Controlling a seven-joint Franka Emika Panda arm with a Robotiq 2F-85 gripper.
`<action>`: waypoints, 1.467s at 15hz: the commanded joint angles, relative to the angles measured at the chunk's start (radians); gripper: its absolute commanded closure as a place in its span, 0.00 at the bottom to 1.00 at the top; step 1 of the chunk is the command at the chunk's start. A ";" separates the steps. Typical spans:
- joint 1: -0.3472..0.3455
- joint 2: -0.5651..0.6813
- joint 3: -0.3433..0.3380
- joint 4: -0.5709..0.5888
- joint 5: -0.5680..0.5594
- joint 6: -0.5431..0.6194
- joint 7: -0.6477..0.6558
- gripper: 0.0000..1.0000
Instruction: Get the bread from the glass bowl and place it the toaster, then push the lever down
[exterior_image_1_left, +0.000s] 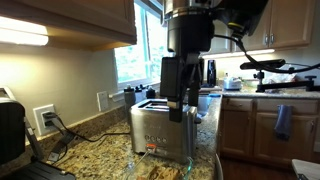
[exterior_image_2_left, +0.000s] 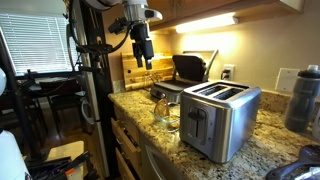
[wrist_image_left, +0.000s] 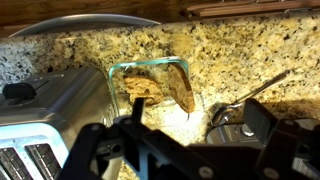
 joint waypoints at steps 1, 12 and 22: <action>0.018 0.016 -0.005 -0.020 -0.015 0.030 0.009 0.00; 0.024 0.164 -0.003 -0.052 -0.057 0.223 0.002 0.00; 0.037 0.339 -0.012 -0.038 -0.082 0.388 0.014 0.00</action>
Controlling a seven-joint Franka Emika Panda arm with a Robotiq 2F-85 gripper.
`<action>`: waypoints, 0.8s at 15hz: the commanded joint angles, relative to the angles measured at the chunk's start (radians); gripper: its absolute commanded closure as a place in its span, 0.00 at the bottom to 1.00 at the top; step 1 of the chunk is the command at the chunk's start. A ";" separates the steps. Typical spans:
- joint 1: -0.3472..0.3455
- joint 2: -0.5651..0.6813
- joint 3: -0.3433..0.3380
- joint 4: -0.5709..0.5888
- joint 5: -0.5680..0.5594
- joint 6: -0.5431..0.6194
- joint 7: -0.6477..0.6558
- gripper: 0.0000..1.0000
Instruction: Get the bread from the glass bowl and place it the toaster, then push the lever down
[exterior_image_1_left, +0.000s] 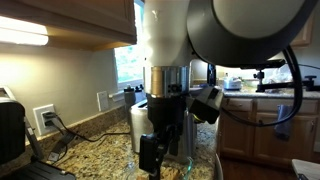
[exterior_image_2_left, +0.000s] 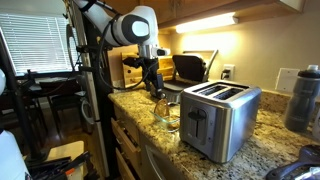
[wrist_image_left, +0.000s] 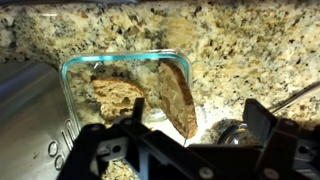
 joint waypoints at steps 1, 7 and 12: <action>0.025 0.041 -0.016 0.007 -0.027 0.052 0.019 0.00; 0.036 0.118 -0.026 0.031 -0.050 0.109 0.024 0.00; 0.039 0.175 -0.048 0.059 -0.123 0.168 0.030 0.00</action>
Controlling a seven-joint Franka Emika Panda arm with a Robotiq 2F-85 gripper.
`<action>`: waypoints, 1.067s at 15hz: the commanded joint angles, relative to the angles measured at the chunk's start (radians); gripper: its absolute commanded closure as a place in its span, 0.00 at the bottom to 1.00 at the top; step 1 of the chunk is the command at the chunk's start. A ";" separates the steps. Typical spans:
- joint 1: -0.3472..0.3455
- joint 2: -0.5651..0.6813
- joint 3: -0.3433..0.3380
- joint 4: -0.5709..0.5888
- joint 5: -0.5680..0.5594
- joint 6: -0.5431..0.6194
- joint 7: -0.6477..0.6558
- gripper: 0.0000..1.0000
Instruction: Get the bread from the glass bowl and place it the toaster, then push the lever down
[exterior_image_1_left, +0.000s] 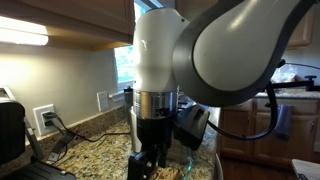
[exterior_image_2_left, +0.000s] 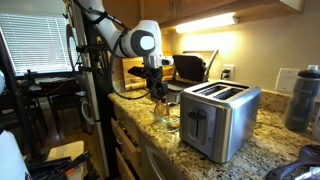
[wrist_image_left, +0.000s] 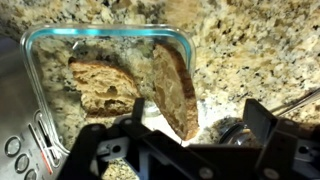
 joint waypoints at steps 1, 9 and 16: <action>0.026 0.040 -0.037 0.020 -0.054 0.046 0.025 0.00; 0.042 0.092 -0.063 0.043 -0.041 0.075 0.014 0.59; 0.043 0.063 -0.088 0.063 -0.043 0.050 0.015 0.97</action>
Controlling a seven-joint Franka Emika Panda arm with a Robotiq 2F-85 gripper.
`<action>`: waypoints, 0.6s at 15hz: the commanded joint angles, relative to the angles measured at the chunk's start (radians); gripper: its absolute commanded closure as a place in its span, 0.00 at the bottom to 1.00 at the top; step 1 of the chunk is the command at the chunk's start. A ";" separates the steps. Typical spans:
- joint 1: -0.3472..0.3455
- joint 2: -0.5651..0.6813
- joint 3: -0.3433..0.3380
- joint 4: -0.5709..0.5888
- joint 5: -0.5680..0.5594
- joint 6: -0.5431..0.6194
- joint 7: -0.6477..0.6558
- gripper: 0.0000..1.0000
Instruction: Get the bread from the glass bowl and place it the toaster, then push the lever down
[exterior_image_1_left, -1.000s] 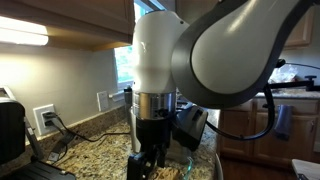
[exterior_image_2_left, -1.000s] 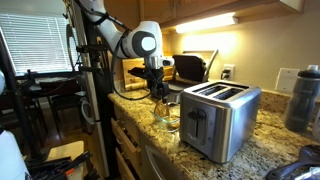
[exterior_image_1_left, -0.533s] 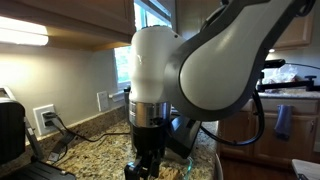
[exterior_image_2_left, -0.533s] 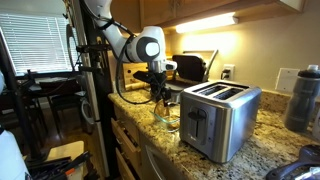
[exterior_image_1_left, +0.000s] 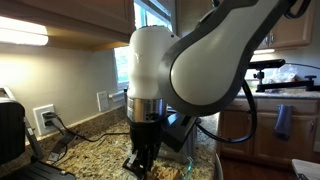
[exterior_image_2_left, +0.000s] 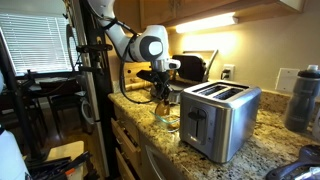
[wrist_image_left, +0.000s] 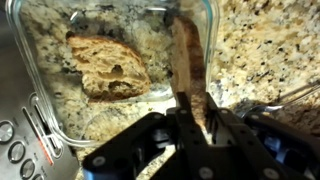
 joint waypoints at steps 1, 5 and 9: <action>0.020 -0.034 -0.025 -0.004 -0.007 -0.008 0.013 0.97; 0.019 -0.045 -0.028 -0.013 -0.008 -0.023 0.008 0.93; 0.009 -0.080 -0.025 -0.014 0.026 -0.058 -0.029 0.94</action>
